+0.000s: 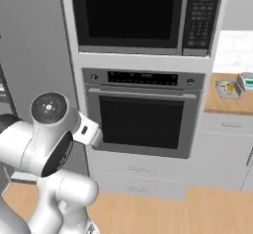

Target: Take the meat container that has the shrimp and place it on the second highest rack of the freezer. Then take the vegetable container that has the mushroom and corn and place it on the highest rack of the freezer.

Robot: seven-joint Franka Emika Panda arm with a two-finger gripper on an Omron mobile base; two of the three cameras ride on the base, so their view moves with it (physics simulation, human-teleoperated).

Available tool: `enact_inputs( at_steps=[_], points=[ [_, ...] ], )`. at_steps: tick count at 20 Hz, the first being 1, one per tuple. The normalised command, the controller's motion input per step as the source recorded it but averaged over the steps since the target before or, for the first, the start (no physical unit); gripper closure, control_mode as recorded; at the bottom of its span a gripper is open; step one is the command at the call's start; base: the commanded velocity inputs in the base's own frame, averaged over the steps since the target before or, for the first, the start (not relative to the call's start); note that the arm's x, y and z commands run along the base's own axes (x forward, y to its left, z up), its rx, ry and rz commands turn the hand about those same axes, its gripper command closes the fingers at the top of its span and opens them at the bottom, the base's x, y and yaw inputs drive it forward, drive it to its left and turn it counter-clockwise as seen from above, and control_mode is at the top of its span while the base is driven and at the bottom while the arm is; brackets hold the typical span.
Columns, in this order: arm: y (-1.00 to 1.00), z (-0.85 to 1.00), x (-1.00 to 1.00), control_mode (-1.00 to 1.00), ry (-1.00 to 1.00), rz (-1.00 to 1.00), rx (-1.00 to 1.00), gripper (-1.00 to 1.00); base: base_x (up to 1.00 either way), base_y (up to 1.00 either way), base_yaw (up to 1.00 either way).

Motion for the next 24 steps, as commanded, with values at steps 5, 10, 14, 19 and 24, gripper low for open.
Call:
enact_inputs(
  at_steps=[5,10,14,19,24],
  points=[
    [0.00,0.00,0.00,1.00,0.00,0.00,0.00,-1.00,1.00,-0.85,0.13],
    [0.00,0.00,0.00,1.00,0.00,0.00,0.00,-1.00,0.60,-0.99,0.30],
    [0.00,0.00,0.00,1.00,0.00,0.00,0.00,-1.00,0.07,-1.00,0.20],
    [0.00,0.00,0.00,1.00,0.00,0.00,0.00,-1.00,0.11,-1.00,0.16],
    [0.00,0.00,0.00,1.00,0.00,0.00,0.00,-1.00,0.49,-0.94,0.20]
  ],
)
